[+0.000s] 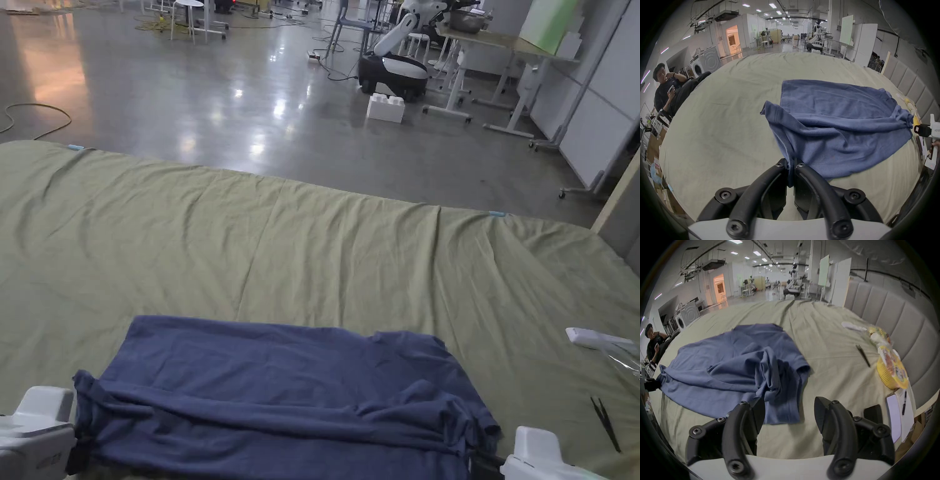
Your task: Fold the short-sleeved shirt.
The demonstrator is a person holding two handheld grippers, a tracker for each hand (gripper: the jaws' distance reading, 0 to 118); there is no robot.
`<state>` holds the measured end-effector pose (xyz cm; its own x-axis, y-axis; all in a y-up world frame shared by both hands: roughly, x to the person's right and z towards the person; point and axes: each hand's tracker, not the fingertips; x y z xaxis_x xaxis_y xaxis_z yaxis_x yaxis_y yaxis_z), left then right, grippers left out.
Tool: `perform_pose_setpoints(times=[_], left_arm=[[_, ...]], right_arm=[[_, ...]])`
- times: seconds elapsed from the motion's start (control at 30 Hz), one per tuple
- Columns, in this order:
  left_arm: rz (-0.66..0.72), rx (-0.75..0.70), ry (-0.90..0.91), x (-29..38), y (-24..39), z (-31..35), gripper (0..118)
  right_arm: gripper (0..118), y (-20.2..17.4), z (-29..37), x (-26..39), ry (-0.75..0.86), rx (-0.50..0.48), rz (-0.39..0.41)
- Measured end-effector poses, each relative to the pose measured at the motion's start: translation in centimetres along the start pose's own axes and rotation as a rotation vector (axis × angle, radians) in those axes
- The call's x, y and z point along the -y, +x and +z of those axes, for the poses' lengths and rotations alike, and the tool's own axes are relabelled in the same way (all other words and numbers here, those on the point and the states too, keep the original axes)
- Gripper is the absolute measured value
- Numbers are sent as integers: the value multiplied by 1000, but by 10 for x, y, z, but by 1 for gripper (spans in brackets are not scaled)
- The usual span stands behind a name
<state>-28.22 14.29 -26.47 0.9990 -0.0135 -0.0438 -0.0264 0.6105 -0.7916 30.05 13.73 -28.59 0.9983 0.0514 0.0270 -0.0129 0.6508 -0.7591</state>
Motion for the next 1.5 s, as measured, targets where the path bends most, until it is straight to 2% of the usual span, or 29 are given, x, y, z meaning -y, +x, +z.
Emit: perform_pose_setpoints(times=[0.07, 0.17, 0.23, 0.3, 0.33, 0.4, 0.47, 0.5, 0.53, 0.6, 0.97, 1.27, 1.37, 1.5], left_arm=[[-7, -1, 7, 0, 0, 0, 7], [-16, -5, 5, 0, 0, -2, 7], [-7, -4, 2, 0, -1, -4, 7], [-4, -4, 3, 1, -1, -5, 7], [-6, -4, 5, 1, -1, -3, 7], [-10, -7, 5, 2, 0, -3, 7], [-4, -6, 3, 3, -1, -6, 7], [-2, -6, 2, 3, -1, -7, 7], [-1, -6, 2, 4, -1, -7, 7], [-3, -5, 4, 3, 0, -5, 7], [19, 32, 87, -10, -6, 20, 7], [15, 71, 197, -39, -11, 83, 7], [20, 79, 200, -34, -17, 99, 7], [53, 86, 159, -11, -27, 111, 7]], right_arm=[[71, -2, -10, -1, -35, -29, 8], [70, -7, -34, -3, -133, 25, 80], [59, -10, -45, -1, -174, 7, 73], [56, -12, -42, 0, -151, -16, 49], [46, -17, -40, -1, -153, -22, 53], [18, -26, -38, 3, -137, -58, 81], [16, -31, -35, 5, -122, -23, 121], [13, -29, -34, 6, -123, -32, 98], [12, -25, -33, 6, -124, -53, 38], [11, -19, -28, 5, -124, -66, -16], [9, -11, 20, -6, -13, -112, -7], [9, -14, 81, -37, 59, -118, 17], [9, -14, 98, -33, 65, -121, 32], [9, -8, 114, -11, 42, -129, 8]])
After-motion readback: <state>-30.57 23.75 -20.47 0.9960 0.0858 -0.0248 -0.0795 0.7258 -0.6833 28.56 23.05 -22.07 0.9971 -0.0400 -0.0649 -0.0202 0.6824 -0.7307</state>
